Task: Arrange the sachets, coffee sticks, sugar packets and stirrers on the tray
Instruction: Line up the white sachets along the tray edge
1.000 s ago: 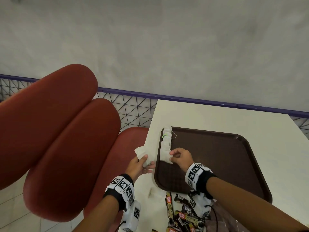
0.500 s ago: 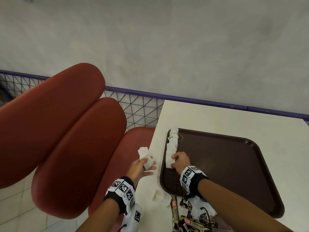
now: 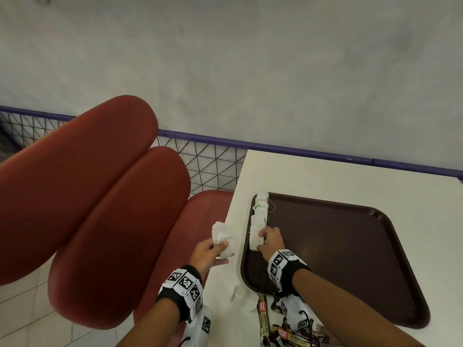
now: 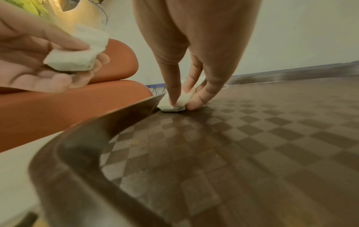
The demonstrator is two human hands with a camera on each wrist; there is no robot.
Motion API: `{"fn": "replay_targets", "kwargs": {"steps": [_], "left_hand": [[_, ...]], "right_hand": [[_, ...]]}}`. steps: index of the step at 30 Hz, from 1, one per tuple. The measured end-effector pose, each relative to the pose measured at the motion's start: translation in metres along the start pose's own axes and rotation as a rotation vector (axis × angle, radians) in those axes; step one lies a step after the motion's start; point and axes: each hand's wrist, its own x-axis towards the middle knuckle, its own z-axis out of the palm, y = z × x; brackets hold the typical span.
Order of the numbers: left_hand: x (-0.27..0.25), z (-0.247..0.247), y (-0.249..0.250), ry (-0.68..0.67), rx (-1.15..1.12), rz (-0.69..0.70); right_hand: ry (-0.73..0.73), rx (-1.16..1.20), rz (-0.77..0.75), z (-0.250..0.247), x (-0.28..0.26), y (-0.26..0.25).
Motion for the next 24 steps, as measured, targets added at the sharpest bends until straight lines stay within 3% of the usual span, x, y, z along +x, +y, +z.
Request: {"fn": "replay_targets", "kwargs": {"steps": [4, 9, 17, 24], "left_hand": [[-0.002, 0.001, 0.003, -0.013, -0.003, 0.014], [-0.003, 0.007, 0.005, -0.005, 0.029, 0.021], [-0.003, 0.022, 0.008, -0.029, 0.063, 0.034], [-0.004, 0.027, 0.012, -0.042, 0.076, 0.054]], "right_hand": [[0.037, 0.013, -0.035, -0.007, -0.006, 0.0], [0.066, 0.153, -0.194, -0.025, -0.014, -0.011], [-0.128, 0.404, -0.303, -0.033, -0.033, -0.025], [-0.291, 0.506, -0.261, -0.024, -0.043, -0.02]]}}
